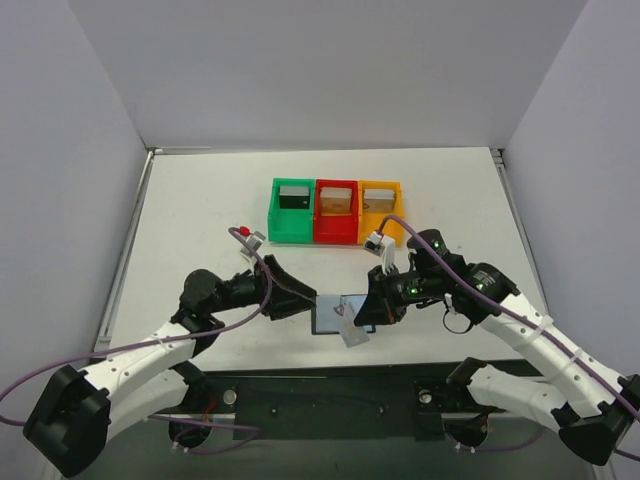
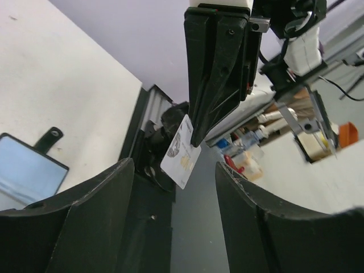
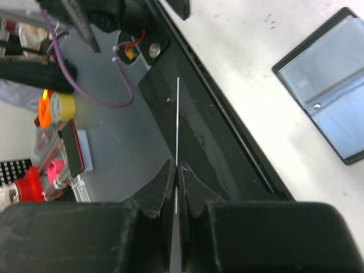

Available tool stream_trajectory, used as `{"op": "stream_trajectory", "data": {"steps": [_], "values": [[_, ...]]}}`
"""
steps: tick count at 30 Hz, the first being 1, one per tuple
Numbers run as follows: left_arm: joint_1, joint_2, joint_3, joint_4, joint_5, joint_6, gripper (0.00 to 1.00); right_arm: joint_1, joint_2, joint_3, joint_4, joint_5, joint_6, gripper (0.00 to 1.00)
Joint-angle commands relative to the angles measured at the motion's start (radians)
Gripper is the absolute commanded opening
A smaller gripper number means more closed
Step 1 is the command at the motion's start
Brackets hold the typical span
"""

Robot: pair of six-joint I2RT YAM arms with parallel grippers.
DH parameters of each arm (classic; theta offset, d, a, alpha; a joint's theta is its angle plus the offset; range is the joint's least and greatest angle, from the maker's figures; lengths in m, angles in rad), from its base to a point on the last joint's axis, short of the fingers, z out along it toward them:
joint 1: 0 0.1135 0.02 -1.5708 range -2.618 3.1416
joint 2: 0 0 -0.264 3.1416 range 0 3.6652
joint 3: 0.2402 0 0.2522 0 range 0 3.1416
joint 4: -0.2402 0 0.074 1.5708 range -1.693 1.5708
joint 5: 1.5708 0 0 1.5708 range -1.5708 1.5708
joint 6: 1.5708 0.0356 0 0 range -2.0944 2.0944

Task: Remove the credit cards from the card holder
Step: Place the credit card in the storage box.

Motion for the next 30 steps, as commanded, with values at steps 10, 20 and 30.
{"op": "stream_trajectory", "data": {"steps": [10, 20, 30], "values": [[-0.085, 0.073, 0.149, -0.01, 0.205, 0.043, 0.59, 0.171, 0.075, 0.147, -0.137, 0.035, -0.089, 0.0], [-0.192, 0.074, 0.158, -0.149, 0.19, 0.144, 0.57, 0.184, 0.087, 0.163, -0.139, 0.059, -0.1, 0.0], [-0.18, 0.039, 0.166, -0.238, 0.093, 0.209, 0.59, 0.188, 0.089, 0.178, -0.15, 0.043, -0.109, 0.0]]}}
